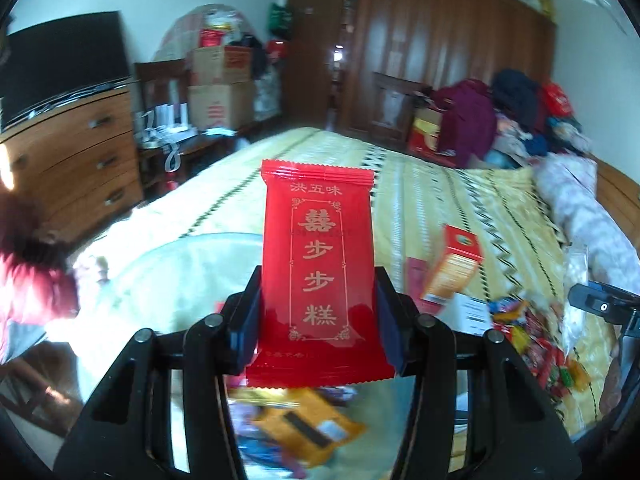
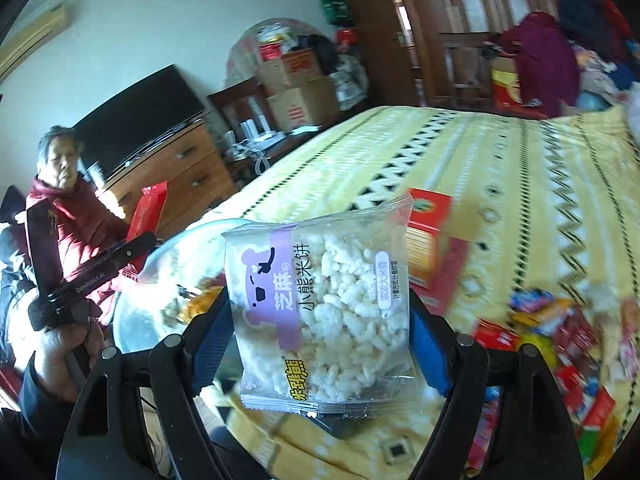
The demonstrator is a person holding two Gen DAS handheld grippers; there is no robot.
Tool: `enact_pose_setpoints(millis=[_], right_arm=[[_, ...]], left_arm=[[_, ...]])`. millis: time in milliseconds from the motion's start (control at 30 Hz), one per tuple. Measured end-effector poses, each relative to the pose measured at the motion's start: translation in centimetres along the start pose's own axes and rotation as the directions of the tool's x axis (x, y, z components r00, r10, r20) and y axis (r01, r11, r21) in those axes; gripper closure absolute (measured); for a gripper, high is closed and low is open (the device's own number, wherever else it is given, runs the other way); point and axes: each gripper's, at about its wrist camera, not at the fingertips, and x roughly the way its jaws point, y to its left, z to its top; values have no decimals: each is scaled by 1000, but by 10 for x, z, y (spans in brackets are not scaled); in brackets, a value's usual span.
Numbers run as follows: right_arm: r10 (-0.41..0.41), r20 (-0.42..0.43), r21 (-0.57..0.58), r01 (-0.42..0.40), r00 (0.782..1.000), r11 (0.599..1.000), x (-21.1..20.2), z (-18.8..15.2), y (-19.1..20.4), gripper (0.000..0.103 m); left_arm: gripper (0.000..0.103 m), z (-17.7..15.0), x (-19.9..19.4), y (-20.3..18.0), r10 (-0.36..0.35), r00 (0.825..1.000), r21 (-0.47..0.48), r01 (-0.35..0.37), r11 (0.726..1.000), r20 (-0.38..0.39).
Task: Organize snacks
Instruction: 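Carry both snacks to the glass bowl and open both tools over it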
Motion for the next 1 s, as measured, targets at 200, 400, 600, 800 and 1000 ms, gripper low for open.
enact_pose_setpoints(millis=[200,400,600,800,1000], right_arm=[[95,-44,-80,-98,995,992,65,38,75,20],[135,-94,-118,-146,986,982,129,65,119,20],[132,-157,-104,-150,979,983,189,75,126,20],[129,-203,-91,-150,971,984,219,64,125,20],[119,-221,-84,-140,968,987,232,61,119,20]], left_arm=[[52,-10,23,46,59,996,-83,-64,994,-59],[52,-30,26,77,76,991,-127,-89,988,-107],[52,-34,31,100,83,986,-152,-105,983,-143],[52,-39,35,107,96,982,-145,-120,982,-165],[52,-38,35,111,96,982,-146,-120,982,-165]])
